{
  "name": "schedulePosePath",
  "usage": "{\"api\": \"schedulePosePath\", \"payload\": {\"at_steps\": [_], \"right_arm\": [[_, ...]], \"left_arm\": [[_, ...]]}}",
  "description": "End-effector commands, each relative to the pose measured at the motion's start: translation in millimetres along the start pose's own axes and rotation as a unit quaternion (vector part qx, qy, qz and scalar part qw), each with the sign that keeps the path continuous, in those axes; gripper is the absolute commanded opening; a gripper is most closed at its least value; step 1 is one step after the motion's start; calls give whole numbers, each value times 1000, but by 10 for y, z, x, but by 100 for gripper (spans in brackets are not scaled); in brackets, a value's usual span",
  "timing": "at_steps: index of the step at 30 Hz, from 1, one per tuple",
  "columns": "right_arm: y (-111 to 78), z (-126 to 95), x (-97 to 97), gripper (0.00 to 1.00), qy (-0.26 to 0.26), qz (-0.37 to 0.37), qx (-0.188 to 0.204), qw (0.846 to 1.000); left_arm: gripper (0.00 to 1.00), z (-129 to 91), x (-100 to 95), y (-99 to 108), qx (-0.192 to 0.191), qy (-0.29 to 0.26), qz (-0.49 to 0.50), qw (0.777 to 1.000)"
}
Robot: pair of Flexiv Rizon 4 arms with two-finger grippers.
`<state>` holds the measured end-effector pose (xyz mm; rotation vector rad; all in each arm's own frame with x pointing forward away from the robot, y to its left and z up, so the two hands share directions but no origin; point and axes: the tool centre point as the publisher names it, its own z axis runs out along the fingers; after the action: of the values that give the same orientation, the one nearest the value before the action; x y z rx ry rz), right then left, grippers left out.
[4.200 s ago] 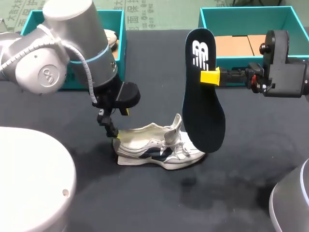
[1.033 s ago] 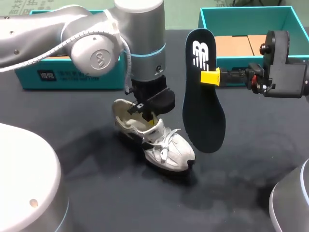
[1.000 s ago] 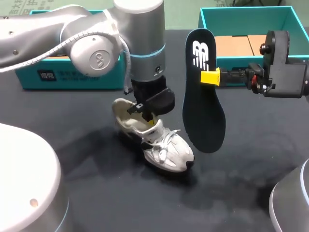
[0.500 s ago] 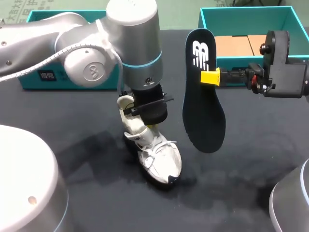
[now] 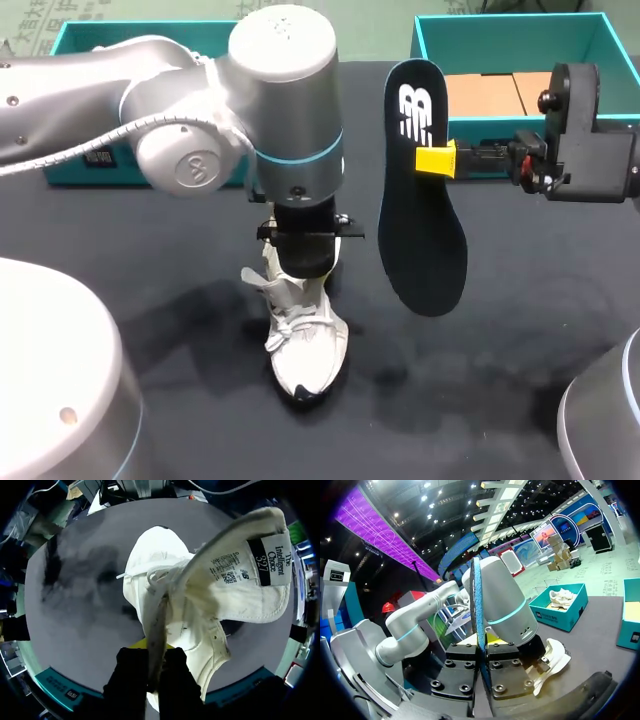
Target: Take the shoe out of the shoebox, open the shoe tongue, remove and reinsert the insole, then place the shoe into the shoebox
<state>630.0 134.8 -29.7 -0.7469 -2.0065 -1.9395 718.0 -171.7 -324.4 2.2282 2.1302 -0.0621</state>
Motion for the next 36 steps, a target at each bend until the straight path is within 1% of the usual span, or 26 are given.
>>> {"api": "schedulePosePath", "payload": {"at_steps": [1, 8, 16, 20, 28, 29, 30, 31, 33, 34, 35, 36], "right_arm": [[-8, 18, -3, 0, -1, 0, 0, 1000], [-8, 18, -3, 0, -1, 0, 0, 1000], [-8, 18, -3, 0, -1, 0, 0, 1000], [-8, 18, -3, 0, -1, 0, 0, 1000], [-8, 18, -3, 0, -1, 0, 0, 1000], [-8, 18, -3, 0, -1, 0, 0, 1000], [-8, 18, -3, 0, -1, 0, 0, 1000], [-8, 18, -3, 0, -1, 0, 0, 1000], [-8, 18, -3, 0, -1, 0, 0, 1000], [-8, 18, -3, 0, -1, 0, 0, 1000], [-8, 18, -3, 0, -1, 0, 0, 1000], [-8, 18, -3, 0, -1, 0, 0, 1000]], "left_arm": [[0, 80, -109, 38, 1, 12, -6, 1000], [0, 184, -165, 73, 2, 19, -4, 1000], [0, 391, -252, 115, 19, 38, -2, 999], [0, 458, -287, 131, 26, 45, -6, 999], [0, 555, -346, 170, 26, 51, -8, 998], [3, 556, -348, 172, 26, 50, -8, 998], [26, 553, -353, 173, 26, 49, -7, 998], [37, 545, -360, 175, 28, 48, -6, 998], [48, 522, -366, 178, 28, 45, -4, 999], [69, 507, -369, 182, 27, 42, -3, 999], [86, 489, -369, 187, 26, 39, -3, 999], [97, 469, -367, 193, 24, 34, -2, 999]]}}
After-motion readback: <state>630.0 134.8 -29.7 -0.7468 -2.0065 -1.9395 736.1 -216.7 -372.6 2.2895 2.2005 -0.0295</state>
